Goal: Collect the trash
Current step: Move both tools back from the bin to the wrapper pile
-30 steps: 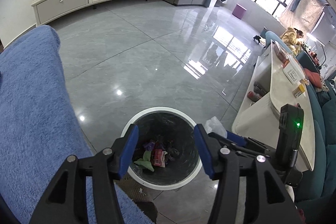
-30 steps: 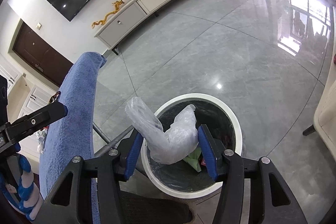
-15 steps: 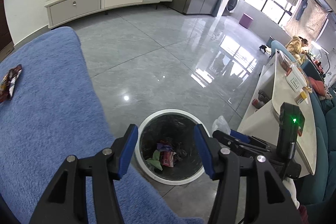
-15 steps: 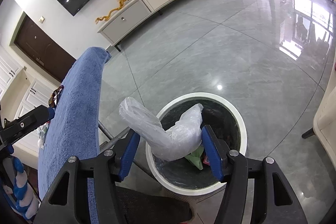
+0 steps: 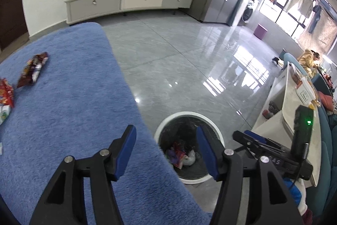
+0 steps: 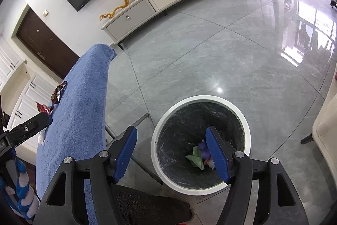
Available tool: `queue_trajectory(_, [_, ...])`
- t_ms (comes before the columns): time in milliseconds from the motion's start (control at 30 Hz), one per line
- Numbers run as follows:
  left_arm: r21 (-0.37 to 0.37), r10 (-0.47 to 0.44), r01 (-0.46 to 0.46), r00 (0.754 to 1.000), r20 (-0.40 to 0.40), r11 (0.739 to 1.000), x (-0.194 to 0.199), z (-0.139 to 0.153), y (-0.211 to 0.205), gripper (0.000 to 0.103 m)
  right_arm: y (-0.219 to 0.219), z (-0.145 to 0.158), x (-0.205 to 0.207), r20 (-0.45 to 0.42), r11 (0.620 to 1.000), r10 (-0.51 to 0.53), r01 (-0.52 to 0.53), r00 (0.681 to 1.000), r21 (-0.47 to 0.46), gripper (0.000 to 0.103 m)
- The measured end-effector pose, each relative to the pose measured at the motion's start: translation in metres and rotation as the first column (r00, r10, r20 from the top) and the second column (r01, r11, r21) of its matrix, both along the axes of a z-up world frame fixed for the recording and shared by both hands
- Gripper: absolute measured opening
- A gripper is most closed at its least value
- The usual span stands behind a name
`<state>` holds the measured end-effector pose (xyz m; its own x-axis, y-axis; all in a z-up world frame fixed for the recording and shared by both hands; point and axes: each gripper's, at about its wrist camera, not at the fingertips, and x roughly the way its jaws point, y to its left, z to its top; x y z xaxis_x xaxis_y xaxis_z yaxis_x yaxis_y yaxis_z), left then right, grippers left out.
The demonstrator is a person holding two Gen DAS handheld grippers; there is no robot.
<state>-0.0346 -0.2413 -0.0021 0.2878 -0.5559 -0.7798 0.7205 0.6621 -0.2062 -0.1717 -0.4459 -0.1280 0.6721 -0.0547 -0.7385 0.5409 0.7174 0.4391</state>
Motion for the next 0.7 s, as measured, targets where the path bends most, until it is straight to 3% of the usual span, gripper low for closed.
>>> queue_trajectory(267, [-0.003,0.114,-0.114,0.985,0.13,0.993,-0.008,0.022,0.041,0.058,0.025,0.036,0.001,0.042,0.997,0.053,-0.05,0.998,-0.065,0.067])
queue_trajectory(400, [-0.031,0.165,-0.162,0.971,0.173,0.986,-0.014,0.034,0.071,0.076,0.044,0.058,0.007,0.067,0.991,0.097,-0.09,0.993,-0.103,0.067])
queue_trajectory(700, [-0.069,0.234,-0.224,0.927,0.294,0.972,-0.029,0.061,0.122,0.076,0.092,0.094,0.019,0.1,0.969,0.198,-0.179,0.975,-0.169,0.067])
